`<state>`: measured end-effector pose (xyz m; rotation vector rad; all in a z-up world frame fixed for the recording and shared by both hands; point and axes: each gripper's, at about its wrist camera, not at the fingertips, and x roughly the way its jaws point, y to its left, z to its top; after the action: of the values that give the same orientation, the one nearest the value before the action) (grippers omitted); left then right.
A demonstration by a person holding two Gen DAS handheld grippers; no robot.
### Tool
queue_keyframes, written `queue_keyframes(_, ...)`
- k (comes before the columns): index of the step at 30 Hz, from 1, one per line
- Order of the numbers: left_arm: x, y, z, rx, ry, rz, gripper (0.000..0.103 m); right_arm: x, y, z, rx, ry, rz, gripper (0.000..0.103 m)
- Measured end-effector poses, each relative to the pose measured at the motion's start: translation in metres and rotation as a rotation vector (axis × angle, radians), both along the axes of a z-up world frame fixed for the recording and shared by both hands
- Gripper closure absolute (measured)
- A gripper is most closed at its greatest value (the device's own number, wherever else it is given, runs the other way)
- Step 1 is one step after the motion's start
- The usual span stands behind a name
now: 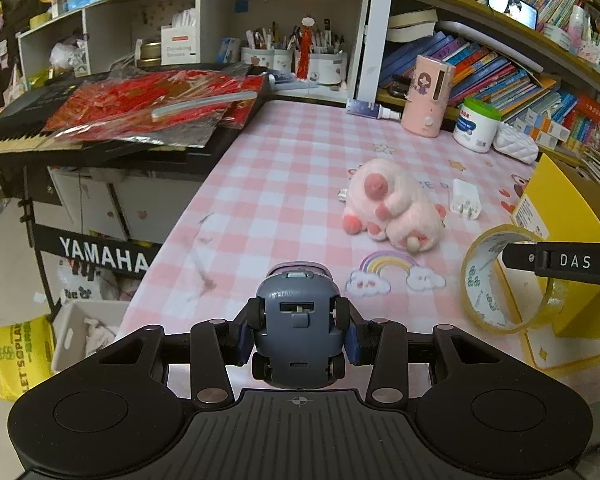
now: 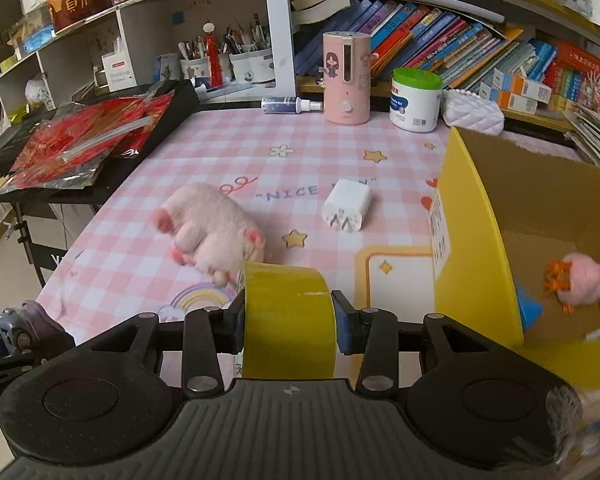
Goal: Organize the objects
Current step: 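Carry the grey car and yellow tape over the yellow box with both grippers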
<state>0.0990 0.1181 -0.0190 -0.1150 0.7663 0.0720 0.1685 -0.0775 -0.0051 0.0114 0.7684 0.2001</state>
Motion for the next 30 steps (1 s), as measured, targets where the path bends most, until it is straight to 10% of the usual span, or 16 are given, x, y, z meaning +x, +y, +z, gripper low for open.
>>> queue_keyframes(30,-0.097,-0.023,0.012,0.031,-0.039,-0.163,0.062,-0.133,-0.019,0.005,0.067,-0.017,-0.061,0.065)
